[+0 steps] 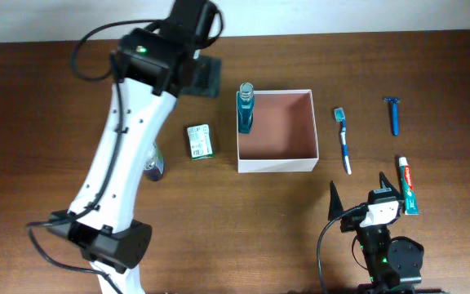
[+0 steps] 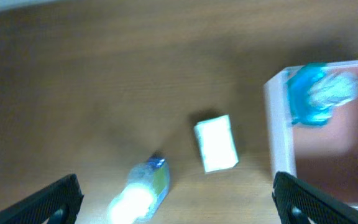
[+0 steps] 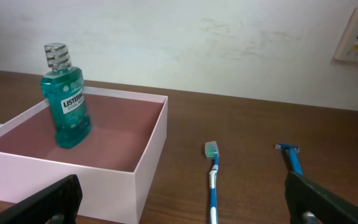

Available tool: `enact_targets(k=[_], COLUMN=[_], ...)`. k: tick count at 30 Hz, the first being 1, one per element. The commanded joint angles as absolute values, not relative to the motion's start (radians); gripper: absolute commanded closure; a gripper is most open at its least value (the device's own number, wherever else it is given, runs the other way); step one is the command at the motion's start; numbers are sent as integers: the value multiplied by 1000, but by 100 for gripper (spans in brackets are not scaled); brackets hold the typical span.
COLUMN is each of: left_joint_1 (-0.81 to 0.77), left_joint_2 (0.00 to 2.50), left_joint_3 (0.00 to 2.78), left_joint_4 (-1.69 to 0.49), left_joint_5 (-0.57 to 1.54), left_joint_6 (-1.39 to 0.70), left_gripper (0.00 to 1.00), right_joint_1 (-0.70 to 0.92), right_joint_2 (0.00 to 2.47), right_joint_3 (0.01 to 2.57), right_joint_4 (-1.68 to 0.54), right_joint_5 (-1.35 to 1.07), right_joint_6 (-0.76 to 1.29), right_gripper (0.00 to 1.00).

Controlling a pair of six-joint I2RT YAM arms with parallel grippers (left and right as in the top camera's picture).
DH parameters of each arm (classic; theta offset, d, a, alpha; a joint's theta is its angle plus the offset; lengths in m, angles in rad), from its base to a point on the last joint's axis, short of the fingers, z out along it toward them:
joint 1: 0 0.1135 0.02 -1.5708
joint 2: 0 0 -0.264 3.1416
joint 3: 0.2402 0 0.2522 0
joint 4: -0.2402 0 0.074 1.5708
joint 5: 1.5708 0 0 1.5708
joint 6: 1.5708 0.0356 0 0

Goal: Pack container
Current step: 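Move the left gripper back over the clear soap bottle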

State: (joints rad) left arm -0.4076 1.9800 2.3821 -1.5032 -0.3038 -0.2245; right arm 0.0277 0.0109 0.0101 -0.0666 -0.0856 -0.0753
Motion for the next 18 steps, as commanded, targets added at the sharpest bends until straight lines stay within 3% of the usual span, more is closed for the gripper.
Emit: enact_targets(k=[1,5,18], left_joint_1=[-364,-328,-248], left_joint_2=[1961,1961,1961], left_joint_3=[2392,2392,2187], left_joint_4=[-1593,-1688,-1688], left_joint_5=[-326,-326,-176], left_joint_6=[-243,-264,-230], left_gripper=[1,1,1], right_joint_1=[25,25,25], right_joint_2=[4,4,4], right_joint_3=[6,6,6], right_joint_4=[-72,-72,-72], right_joint_5=[-74,-74,-74], right_joint_6=[-70,-70,-70], right_gripper=[1,2,2])
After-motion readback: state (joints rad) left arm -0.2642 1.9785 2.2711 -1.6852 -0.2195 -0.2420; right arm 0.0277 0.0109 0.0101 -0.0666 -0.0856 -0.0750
